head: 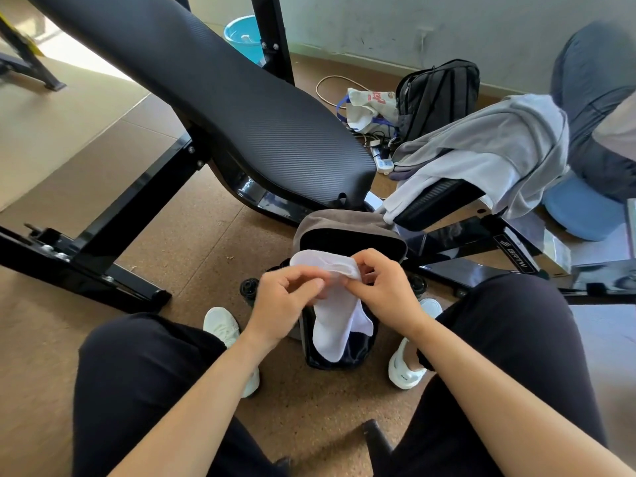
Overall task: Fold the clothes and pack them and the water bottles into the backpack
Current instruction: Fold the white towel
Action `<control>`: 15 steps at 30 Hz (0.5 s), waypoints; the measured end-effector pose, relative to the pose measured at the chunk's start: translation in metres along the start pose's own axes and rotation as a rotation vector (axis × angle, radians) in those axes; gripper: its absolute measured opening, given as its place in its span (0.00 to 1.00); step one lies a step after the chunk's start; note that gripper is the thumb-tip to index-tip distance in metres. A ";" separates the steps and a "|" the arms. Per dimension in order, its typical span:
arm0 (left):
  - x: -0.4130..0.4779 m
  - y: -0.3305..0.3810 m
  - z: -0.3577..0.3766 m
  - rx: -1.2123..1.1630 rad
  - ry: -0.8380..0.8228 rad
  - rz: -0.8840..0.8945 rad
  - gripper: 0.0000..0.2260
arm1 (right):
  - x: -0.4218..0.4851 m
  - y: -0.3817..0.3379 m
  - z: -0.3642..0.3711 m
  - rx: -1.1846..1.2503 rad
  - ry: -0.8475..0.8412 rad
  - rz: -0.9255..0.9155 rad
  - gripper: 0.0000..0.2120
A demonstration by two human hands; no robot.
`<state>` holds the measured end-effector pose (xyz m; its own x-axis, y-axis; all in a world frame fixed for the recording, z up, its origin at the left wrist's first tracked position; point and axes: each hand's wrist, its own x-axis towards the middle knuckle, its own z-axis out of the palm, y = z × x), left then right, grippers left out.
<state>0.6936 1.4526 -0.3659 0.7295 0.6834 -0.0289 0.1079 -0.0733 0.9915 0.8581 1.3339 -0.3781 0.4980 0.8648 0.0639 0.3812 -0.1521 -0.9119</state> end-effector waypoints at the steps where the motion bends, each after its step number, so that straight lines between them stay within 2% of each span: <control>1: 0.003 -0.001 -0.006 0.026 0.080 0.031 0.12 | 0.001 -0.001 -0.003 0.046 -0.012 0.033 0.03; 3: 0.009 -0.009 -0.022 0.141 0.176 0.053 0.18 | 0.002 -0.003 -0.009 0.141 -0.033 0.078 0.02; 4: 0.013 -0.016 -0.030 0.208 0.161 0.029 0.22 | 0.002 -0.004 -0.012 0.190 -0.050 0.095 0.02; 6: 0.020 -0.030 -0.041 0.348 0.000 -0.069 0.35 | 0.003 -0.005 -0.018 0.277 -0.095 0.129 0.01; 8: 0.028 -0.040 -0.043 0.395 -0.214 -0.165 0.45 | 0.004 -0.005 -0.023 0.324 -0.134 0.143 0.05; 9: 0.030 -0.041 -0.040 0.363 -0.295 -0.180 0.44 | 0.004 -0.005 -0.025 0.329 -0.150 0.149 0.07; 10: 0.032 -0.041 -0.037 0.313 -0.325 -0.171 0.38 | 0.004 -0.004 -0.026 0.329 -0.161 0.153 0.07; 13: 0.034 -0.035 -0.031 0.192 -0.219 -0.070 0.18 | 0.004 0.001 -0.031 0.303 -0.163 0.174 0.05; 15: 0.032 -0.027 -0.030 0.111 -0.127 0.006 0.13 | 0.005 0.004 -0.034 0.313 -0.132 0.204 0.07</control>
<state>0.6935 1.4978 -0.3902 0.8091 0.5859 -0.0460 0.1721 -0.1613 0.9718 0.8885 1.3209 -0.3673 0.4265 0.8892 -0.1657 0.0188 -0.1919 -0.9812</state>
